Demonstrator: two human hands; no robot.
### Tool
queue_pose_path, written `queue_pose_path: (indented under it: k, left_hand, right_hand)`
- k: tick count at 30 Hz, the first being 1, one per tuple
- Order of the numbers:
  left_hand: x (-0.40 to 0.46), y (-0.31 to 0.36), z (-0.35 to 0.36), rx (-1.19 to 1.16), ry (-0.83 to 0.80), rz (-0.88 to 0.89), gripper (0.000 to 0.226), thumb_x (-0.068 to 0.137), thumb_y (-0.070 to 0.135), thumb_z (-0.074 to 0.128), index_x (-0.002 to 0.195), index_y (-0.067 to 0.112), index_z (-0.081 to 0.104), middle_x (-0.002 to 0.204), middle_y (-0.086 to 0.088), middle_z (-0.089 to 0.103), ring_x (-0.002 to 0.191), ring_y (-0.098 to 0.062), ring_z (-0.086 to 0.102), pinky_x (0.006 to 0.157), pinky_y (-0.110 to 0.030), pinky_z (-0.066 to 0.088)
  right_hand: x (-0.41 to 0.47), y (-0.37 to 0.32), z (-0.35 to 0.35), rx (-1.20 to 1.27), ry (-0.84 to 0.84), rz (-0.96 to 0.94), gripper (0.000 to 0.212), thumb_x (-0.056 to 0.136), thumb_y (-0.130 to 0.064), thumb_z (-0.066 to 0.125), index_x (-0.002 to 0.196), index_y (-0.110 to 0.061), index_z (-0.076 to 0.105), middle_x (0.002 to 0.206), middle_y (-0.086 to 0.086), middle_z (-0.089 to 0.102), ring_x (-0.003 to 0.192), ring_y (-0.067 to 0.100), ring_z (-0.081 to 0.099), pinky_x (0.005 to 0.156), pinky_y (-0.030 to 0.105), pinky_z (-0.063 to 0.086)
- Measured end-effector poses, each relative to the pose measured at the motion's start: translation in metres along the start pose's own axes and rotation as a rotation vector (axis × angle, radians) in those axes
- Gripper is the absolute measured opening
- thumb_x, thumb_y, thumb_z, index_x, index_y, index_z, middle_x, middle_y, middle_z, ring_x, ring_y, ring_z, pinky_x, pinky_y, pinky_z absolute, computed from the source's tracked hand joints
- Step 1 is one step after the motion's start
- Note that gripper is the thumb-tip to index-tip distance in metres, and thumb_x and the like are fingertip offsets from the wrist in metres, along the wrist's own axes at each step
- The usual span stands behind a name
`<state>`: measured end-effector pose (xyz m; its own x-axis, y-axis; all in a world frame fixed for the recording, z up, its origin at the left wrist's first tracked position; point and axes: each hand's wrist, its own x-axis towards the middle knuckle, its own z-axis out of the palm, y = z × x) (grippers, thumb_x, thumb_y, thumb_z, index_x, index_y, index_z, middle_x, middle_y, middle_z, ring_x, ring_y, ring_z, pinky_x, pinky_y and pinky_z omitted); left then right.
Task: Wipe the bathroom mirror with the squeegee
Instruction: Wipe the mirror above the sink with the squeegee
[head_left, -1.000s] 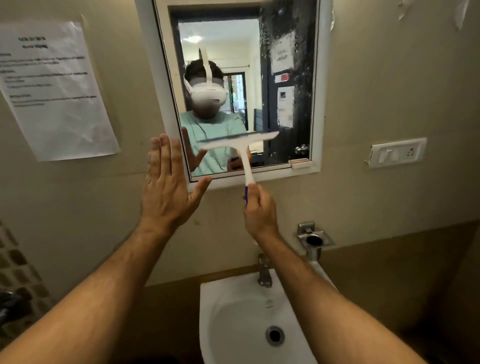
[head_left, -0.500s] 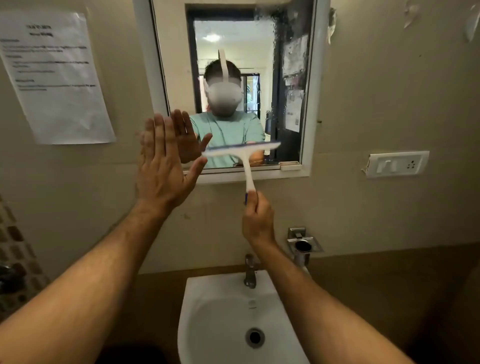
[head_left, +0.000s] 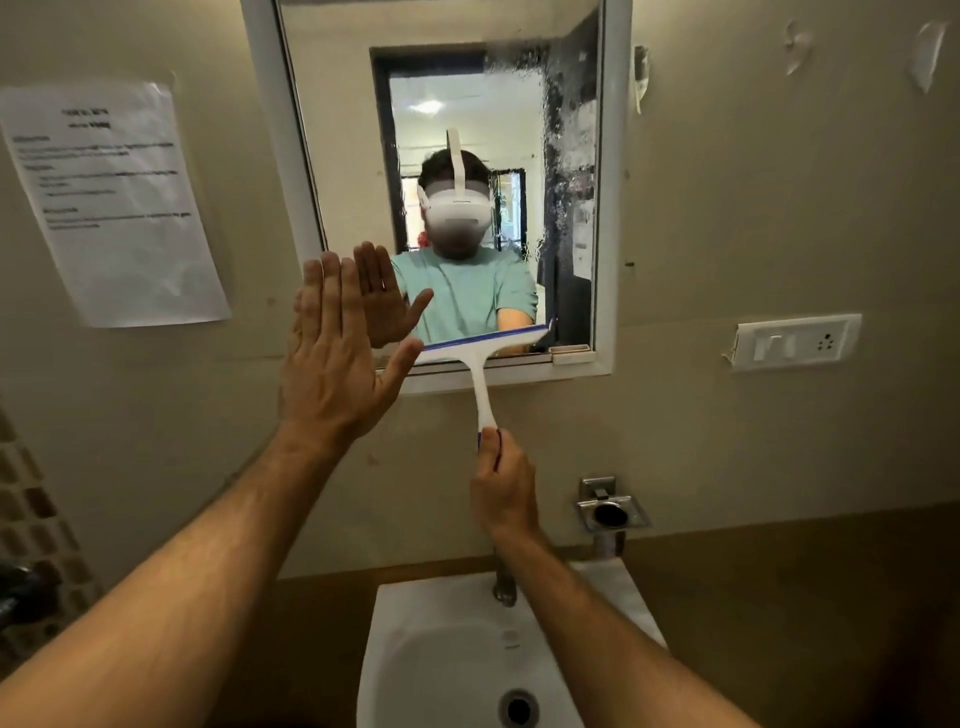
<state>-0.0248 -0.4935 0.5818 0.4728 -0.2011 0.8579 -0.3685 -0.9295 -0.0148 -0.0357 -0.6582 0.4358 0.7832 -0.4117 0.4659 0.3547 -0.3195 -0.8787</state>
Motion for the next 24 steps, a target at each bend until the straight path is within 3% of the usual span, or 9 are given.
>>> queue_pose_path:
  k: [2, 7, 10, 18, 21, 24]
  left_hand:
    - [-0.001, 0.000, 0.002, -0.010, -0.006, 0.002, 0.101, 0.093, 0.075, 0.020, 0.160, 0.002, -0.001, 0.168, -0.017, -0.008, 0.156, -0.026, -0.010, 0.126, -0.036, -0.008]
    - [0.001, -0.006, 0.005, -0.018, 0.010, 0.018, 0.100, 0.094, 0.075, 0.021, 0.160, 0.003, -0.001, 0.169, -0.016, -0.008, 0.156, -0.026, -0.010, 0.127, -0.039, -0.005]
    - [0.003, -0.009, 0.005, -0.017, 0.024, 0.016, 0.099, 0.095, 0.075, 0.020, 0.160, 0.003, -0.001, 0.169, -0.015, -0.008, 0.156, -0.024, -0.011, 0.126, -0.037, -0.005]
    - [0.008, -0.014, 0.003, 0.000, 0.032, 0.038, 0.097, 0.096, 0.073, 0.024, 0.160, 0.005, -0.004, 0.168, -0.015, -0.010, 0.156, -0.024, -0.012, 0.127, -0.043, -0.001]
    - [0.016, -0.012, 0.002, 0.016, 0.040, 0.046, 0.098, 0.097, 0.072, 0.027, 0.160, 0.003, -0.005, 0.168, -0.017, -0.010, 0.156, -0.026, -0.012, 0.127, -0.042, -0.002]
    - [0.023, -0.008, 0.002, 0.010, 0.056, 0.032, 0.101, 0.096, 0.074, 0.024, 0.159, 0.001, -0.005, 0.168, -0.020, -0.009, 0.156, -0.029, -0.010, 0.127, -0.041, -0.002]
  right_hand:
    - [0.004, -0.010, 0.002, 0.008, 0.017, -0.029, 0.028, 0.104, -0.042, 0.037, 0.082, -0.033, 0.051, 0.063, -0.009, 0.049, 0.052, -0.002, 0.050, 0.045, 0.015, 0.034]
    - [0.037, -0.060, 0.002, 0.023, 0.089, -0.144, 0.029, 0.102, -0.047, 0.033, 0.087, -0.032, 0.052, 0.063, -0.009, 0.051, 0.057, -0.002, 0.052, 0.044, 0.015, 0.036]
    - [0.044, -0.060, 0.003, 0.037, 0.138, -0.119, 0.033, 0.103, -0.047, 0.031, 0.090, -0.029, 0.055, 0.065, -0.010, 0.053, 0.060, -0.002, 0.055, 0.045, 0.013, 0.038]
    - [0.010, -0.014, 0.008, 0.012, 0.159, 0.001, 0.032, 0.105, -0.042, 0.035, 0.078, -0.034, 0.050, 0.064, -0.008, 0.050, 0.057, 0.010, 0.050, 0.056, 0.041, 0.047]
    - [0.033, -0.048, 0.007, 0.029, 0.168, -0.081, 0.035, 0.101, -0.050, 0.029, 0.084, -0.032, 0.053, 0.066, -0.009, 0.053, 0.062, 0.016, 0.054, 0.059, 0.045, 0.048]
    - [0.065, -0.088, 0.003, 0.030, 0.166, -0.129, 0.046, 0.099, -0.056, 0.022, 0.103, -0.029, 0.059, 0.084, -0.003, 0.065, 0.081, 0.024, 0.065, 0.067, 0.040, 0.052]
